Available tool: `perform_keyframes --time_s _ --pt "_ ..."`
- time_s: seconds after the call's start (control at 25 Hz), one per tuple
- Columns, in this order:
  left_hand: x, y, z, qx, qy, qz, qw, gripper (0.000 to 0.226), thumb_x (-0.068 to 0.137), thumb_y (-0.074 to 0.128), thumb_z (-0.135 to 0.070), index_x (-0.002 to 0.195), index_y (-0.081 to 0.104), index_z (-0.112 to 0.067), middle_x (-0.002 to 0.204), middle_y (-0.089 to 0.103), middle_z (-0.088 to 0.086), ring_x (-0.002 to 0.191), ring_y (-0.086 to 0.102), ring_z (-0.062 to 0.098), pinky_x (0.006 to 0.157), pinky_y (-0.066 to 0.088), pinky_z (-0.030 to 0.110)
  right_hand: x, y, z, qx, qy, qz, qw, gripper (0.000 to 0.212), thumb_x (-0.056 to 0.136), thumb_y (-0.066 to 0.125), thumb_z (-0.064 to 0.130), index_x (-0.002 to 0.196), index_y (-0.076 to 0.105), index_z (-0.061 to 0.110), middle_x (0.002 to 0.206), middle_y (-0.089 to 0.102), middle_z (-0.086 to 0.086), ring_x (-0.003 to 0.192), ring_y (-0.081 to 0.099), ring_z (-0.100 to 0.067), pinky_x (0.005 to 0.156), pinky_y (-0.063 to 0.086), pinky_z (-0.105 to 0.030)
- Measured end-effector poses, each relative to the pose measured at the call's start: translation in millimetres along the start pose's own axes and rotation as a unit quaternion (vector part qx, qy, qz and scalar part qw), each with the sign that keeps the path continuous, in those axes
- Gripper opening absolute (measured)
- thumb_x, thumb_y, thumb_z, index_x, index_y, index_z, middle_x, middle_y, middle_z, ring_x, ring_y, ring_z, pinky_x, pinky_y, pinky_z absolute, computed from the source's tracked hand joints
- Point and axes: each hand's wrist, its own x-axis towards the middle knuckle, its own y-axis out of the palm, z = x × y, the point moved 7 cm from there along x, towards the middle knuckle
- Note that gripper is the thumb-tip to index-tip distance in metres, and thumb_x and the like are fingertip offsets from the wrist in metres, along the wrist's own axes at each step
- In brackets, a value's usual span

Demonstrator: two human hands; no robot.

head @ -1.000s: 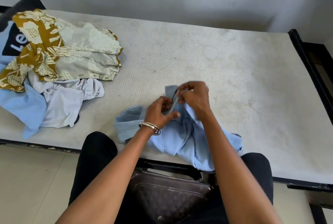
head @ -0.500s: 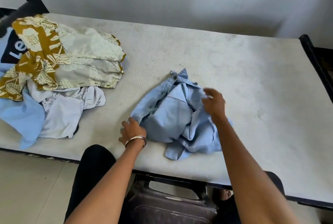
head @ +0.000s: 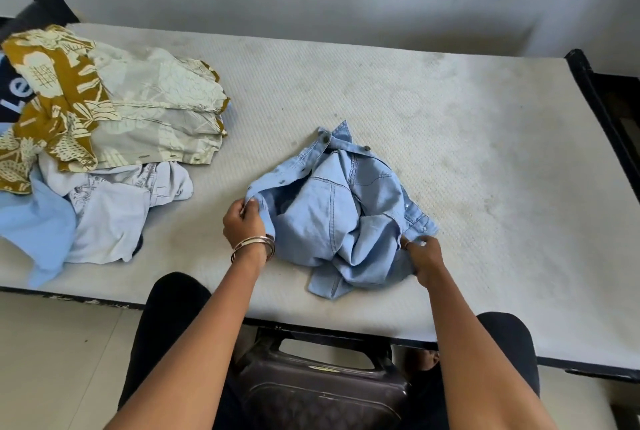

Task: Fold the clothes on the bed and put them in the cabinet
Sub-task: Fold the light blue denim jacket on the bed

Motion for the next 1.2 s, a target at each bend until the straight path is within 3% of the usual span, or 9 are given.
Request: perform_keyframes --time_s 0.16,0.28,0.4,0.52,0.64,0.72,0.88,1.08,1.2 --pt "-13.7 14.5 -67.8 -0.18 -0.029 0.112 0.977 0.033 0.081 0.068 -0.001 0.05 0.059 -0.012 0.052 0.047 -0.008 0.052 0.042 0.006 0.051 0.036 0.018 -17.3 8.6 19.4 0.195 0.09 -0.009 0.977 0.074 0.081 0.077 0.006 0.139 0.032 0.015 0.117 0.053 -0.009 0.099 0.059 -0.028 0.085 0.056 -0.049" --pt "-29.9 23.2 -96.9 -0.118 0.003 0.242 0.963 0.011 0.078 0.072 -0.001 0.069 0.067 -0.006 0.072 0.057 0.006 0.064 0.05 0.015 0.056 0.044 0.019 -45.4 4.7 40.8 0.24 0.136 -0.013 0.961 0.021 0.079 0.078 0.006 0.09 0.059 0.003 0.088 0.063 -0.013 0.072 0.058 -0.024 0.069 0.051 -0.036" --pt "-45.9 32.5 -96.4 -0.006 0.062 0.308 0.949 0.016 0.072 0.073 0.001 0.066 0.067 -0.013 0.061 0.057 -0.001 0.055 0.048 0.012 0.055 0.042 0.021 -67.3 -31.6 77.4 0.346 0.003 -0.117 0.931 0.016 0.076 0.074 -0.003 0.072 0.066 0.01 0.077 0.066 -0.005 0.074 0.065 -0.02 0.073 0.058 -0.039" --pt "-64.1 39.9 -95.3 0.136 0.204 0.246 0.938 0.008 0.067 0.069 -0.012 0.063 0.062 -0.01 0.057 0.058 0.004 0.053 0.047 0.016 0.053 0.036 0.024 -138.4 -65.2 139.2 0.103 -0.44 -0.295 0.842 0.026 0.07 0.056 -0.01 0.075 0.071 0.01 0.079 0.067 -0.008 0.077 0.058 -0.018 0.076 0.051 -0.028" --pt "-92.9 57.1 -68.2 0.344 0.346 0.237 0.84 0.006 0.076 0.064 -0.006 0.078 0.065 0.0 0.079 0.066 0.021 0.074 0.062 0.037 0.061 0.042 0.034 -214.1 16.9 128.9 -0.167 -0.707 -0.089 0.681 0.024 0.074 0.048 -0.001 0.073 0.07 0.006 0.08 0.064 -0.009 0.078 0.055 -0.026 0.068 0.041 -0.03" --pt "-107.0 60.1 -23.8 0.506 0.328 0.294 0.742 0.019 0.084 0.057 -0.007 0.101 0.065 -0.005 0.104 0.064 0.018 0.098 0.062 0.039 0.077 0.05 0.041 -209.2 73.7 70.1 -0.407 -0.664 0.075 0.623 0.028 0.079 0.043 0.008 0.077 0.071 0.008 0.087 0.064 -0.009 0.086 0.058 -0.033 0.071 0.041 -0.036" --pt "-101.1 24.7 40.5 0.543 0.232 0.293 0.752 0.023 0.091 0.055 -0.018 0.111 0.065 -0.011 0.114 0.058 0.011 0.106 0.06 0.033 0.084 0.052 0.04 -150.2 67.1 -9.9 -0.607 -0.371 0.101 0.695 0.028 0.086 0.053 -0.004 0.098 0.068 0.016 0.119 0.054 -0.003 0.12 0.043 -0.028 0.092 0.032 -0.044" --pt "-95.1 7.5 35.9 0.416 0.2 0.235 0.855 0.023 0.088 0.065 -0.03 0.105 0.072 -0.016 0.102 0.068 0.01 0.095 0.062 0.031 0.073 0.049 0.034 -155.2 71.1 23.5 -0.36 -0.404 0.084 0.837 0.021 0.086 0.054 -0.001 0.099 0.068 0.008 0.097 0.066 -0.005 0.091 0.059 -0.023 0.074 0.043 -0.029" --pt "-95.7 11.2 35.3 0.347 0.153 0.223 0.898 0.02 0.087 0.063 -0.027 0.081 0.066 -0.007 0.076 0.067 0.014 0.076 0.06 0.035 0.06 0.043 0.033 -154.5 97.8 26.4 -0.374 -0.382 0.085 0.841 0.011 0.088 0.061 0.005 0.098 0.065 0.007 0.094 0.067 -0.009 0.088 0.062 -0.026 0.068 0.045 -0.031"
